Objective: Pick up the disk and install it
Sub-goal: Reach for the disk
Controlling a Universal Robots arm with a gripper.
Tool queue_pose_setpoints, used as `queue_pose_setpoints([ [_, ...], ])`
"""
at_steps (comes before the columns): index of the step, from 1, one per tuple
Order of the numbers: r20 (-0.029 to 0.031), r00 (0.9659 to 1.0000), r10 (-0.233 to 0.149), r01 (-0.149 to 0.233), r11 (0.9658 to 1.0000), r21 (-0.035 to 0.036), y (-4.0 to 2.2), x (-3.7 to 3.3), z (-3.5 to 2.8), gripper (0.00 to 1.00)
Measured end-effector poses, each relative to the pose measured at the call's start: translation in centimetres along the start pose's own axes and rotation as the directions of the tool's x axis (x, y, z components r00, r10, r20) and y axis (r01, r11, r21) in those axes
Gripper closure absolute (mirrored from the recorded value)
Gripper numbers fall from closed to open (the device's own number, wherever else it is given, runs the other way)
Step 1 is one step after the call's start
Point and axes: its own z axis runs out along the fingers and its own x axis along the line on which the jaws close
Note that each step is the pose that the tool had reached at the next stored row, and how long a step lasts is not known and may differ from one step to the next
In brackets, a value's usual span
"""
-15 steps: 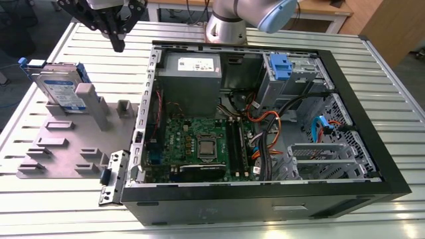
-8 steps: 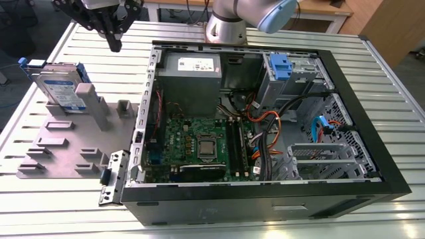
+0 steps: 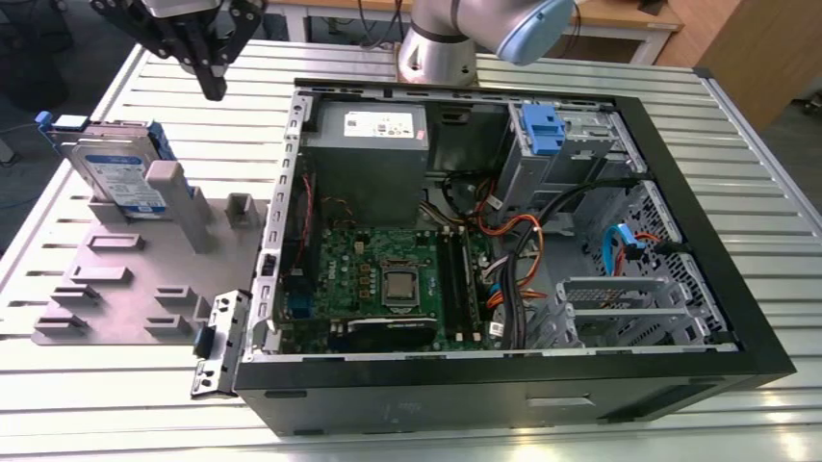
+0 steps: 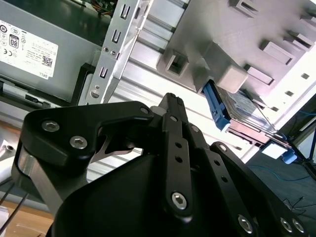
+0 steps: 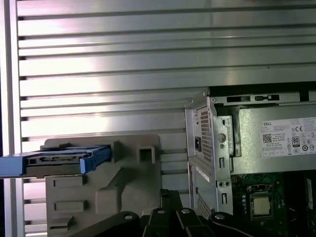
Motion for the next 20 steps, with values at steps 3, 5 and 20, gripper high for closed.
queue_pose_setpoints([
  [3, -0.0001, 1.0000, 0.000, 0.000, 1.0000, 0.0001, -0.02, 0.33, -0.01, 0.89],
  [5, -0.0001, 1.0000, 0.000, 0.000, 1.0000, 0.0001, -0.04, 0.55, -0.01, 0.89],
  [20, 0.0000, 1.0000, 0.000, 0.000, 1.0000, 0.0000, -0.16, 2.15, -0.02, 0.89],
])
